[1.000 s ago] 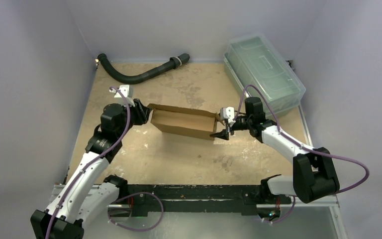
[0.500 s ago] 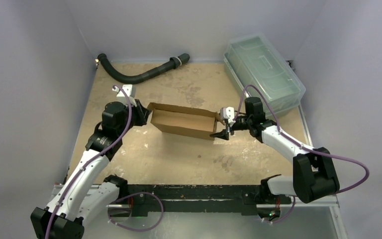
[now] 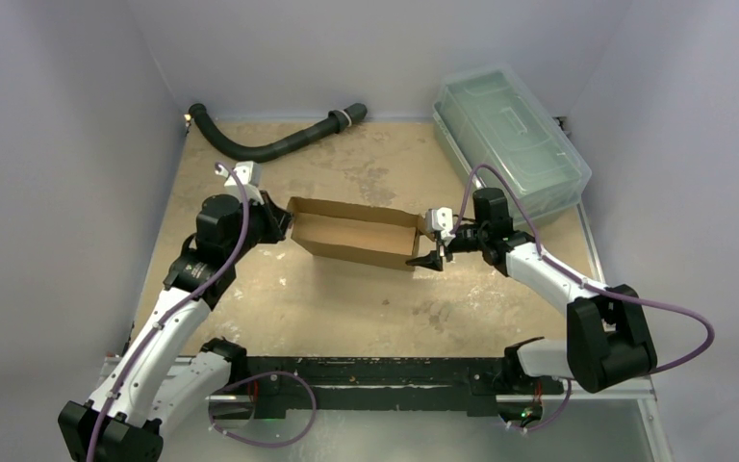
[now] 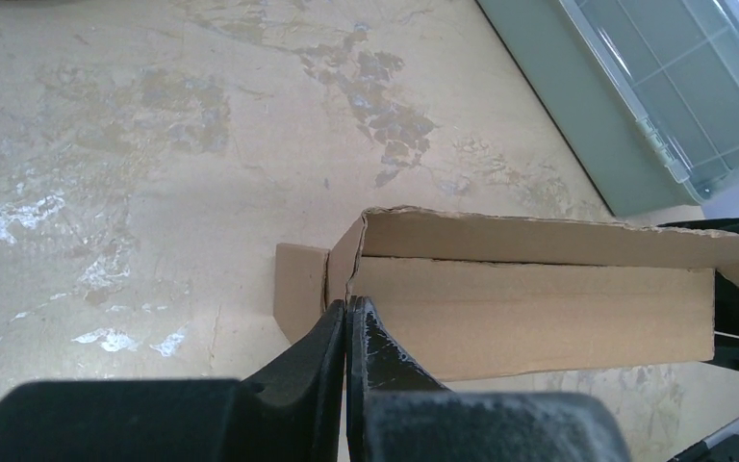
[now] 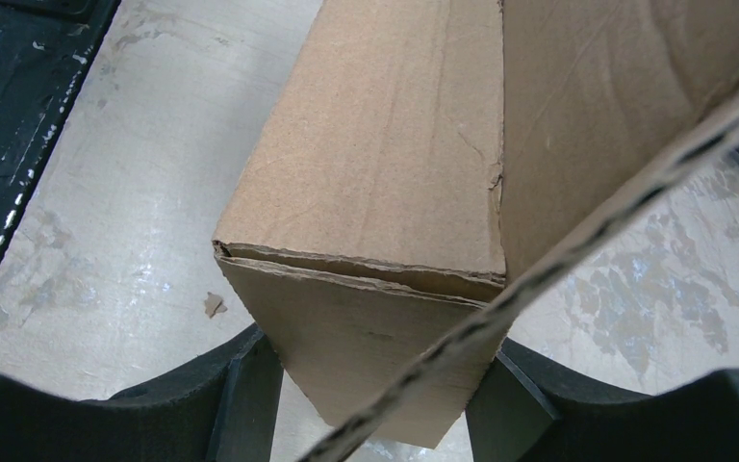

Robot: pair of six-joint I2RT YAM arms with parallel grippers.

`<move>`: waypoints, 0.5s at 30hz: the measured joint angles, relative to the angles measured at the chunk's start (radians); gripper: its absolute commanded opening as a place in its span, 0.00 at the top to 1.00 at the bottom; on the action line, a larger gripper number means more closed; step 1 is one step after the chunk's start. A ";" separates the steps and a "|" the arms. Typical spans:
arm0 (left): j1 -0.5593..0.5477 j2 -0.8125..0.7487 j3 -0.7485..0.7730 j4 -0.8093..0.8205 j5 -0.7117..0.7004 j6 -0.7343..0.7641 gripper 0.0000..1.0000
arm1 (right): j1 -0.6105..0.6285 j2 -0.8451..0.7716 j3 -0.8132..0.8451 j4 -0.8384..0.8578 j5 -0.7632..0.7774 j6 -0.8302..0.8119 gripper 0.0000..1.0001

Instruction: Fold the paper box

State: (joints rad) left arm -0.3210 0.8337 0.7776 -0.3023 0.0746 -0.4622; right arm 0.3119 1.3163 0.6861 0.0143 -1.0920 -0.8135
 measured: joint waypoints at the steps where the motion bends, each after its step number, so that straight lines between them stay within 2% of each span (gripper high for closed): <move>1: 0.000 0.000 0.000 -0.001 0.000 -0.002 1.00 | 0.000 0.000 0.000 0.000 0.000 0.000 0.51; 15: 0.000 -0.010 -0.015 -0.002 0.000 -0.014 1.00 | 0.000 0.000 0.000 -0.002 0.000 0.000 0.52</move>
State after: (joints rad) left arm -0.3210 0.8242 0.7624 -0.3038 0.0742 -0.4767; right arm 0.3119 1.3163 0.6861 0.0120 -1.0916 -0.8135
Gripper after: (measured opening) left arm 0.009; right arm 0.630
